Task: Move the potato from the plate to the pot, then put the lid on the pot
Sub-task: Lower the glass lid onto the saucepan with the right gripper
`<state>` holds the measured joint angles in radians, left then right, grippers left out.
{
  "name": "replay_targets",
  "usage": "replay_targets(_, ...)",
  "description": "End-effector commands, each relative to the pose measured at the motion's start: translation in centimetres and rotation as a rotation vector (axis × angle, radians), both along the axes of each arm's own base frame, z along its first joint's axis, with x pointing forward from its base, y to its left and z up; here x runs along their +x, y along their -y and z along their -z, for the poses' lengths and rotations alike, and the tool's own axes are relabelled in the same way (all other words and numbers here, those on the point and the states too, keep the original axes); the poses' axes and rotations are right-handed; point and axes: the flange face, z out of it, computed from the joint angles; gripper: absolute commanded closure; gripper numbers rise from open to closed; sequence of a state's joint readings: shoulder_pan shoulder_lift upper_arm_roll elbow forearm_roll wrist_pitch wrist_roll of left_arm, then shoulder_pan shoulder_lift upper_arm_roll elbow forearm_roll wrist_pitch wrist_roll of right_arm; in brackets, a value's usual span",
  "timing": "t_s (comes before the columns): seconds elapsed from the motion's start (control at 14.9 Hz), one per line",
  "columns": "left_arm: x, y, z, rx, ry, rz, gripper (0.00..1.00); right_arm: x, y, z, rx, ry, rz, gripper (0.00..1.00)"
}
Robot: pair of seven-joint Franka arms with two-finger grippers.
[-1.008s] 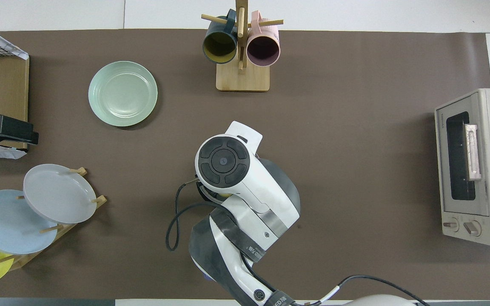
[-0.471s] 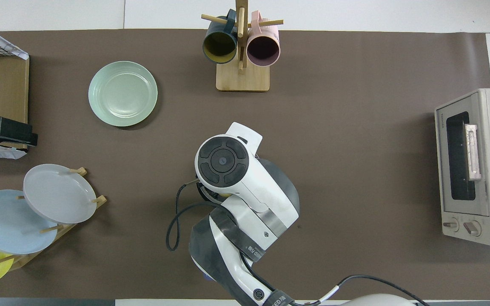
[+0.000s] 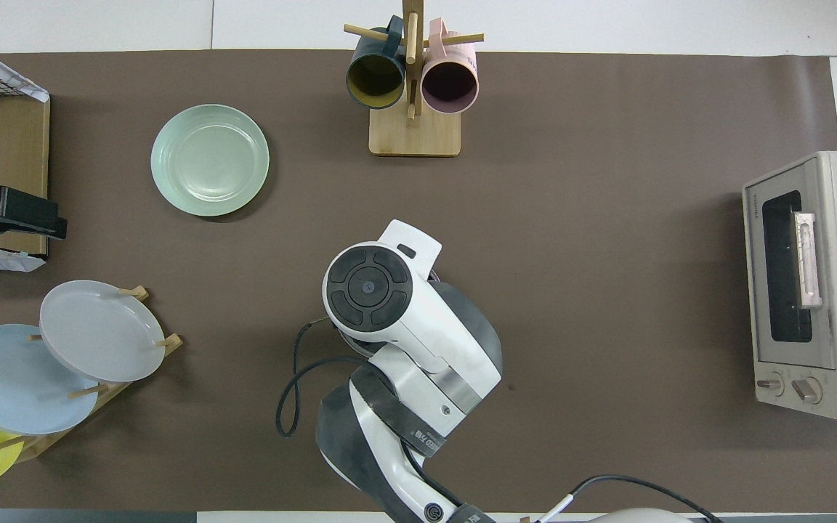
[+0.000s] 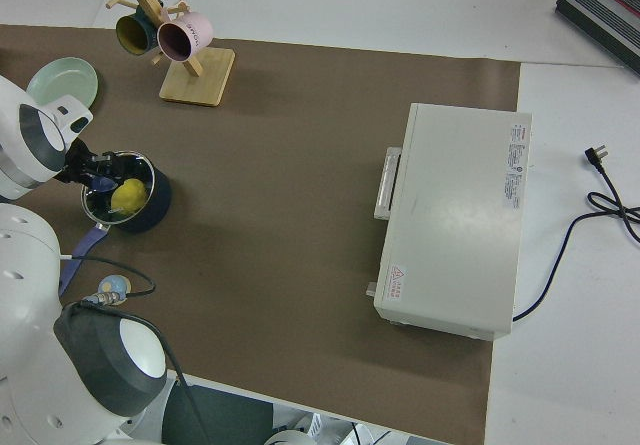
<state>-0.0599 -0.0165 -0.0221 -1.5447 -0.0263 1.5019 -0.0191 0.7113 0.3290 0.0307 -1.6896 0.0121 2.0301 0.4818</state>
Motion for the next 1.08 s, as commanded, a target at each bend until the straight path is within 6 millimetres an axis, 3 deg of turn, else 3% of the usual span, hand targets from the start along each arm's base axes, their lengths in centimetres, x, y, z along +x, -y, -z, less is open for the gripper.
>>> replay_targets(0.0,-0.1,-0.4,-0.4,0.000,0.006,-0.005,0.00,-0.4,0.5,-0.2,-0.004,-0.006,0.019,1.00)
replay_targets(0.07,-0.1,-0.5,-0.4,0.000,0.006,-0.006,0.00,-0.4,0.5,-0.2,0.000,-0.002,0.019,1.00)
replay_targets(0.13,-0.2,-0.5,-0.5,0.000,0.009,-0.009,0.00,-0.5,0.4,-0.2,0.000,-0.002,0.018,0.88)
replay_targets(0.27,-0.2,-0.2,-0.5,0.000,0.008,-0.008,0.00,-0.4,0.4,-0.2,0.002,0.001,0.020,0.24)
replay_targets(0.34,-0.2,-0.1,-0.5,0.000,0.006,0.000,0.00,-0.4,0.4,-0.3,0.001,0.004,0.017,0.00)
replay_targets(0.54,-0.7,-0.1,-1.0,0.000,0.012,-0.001,0.00,0.7,0.9,-2.1,0.008,0.027,0.028,0.00)
replay_targets(0.74,-1.7,-0.3,-2.2,-0.001,0.026,-0.009,0.00,3.4,3.6,-6.9,0.015,0.042,0.080,0.00)
replay_targets(0.87,-1.9,-0.4,-2.1,0.000,0.026,-0.014,0.00,5.8,6.9,-11.2,0.004,0.027,0.127,0.00)
replay_targets(1.01,-2.4,-0.2,-1.5,0.001,0.017,-0.008,0.00,8.1,12.3,-13.9,-0.002,0.010,0.151,0.00)
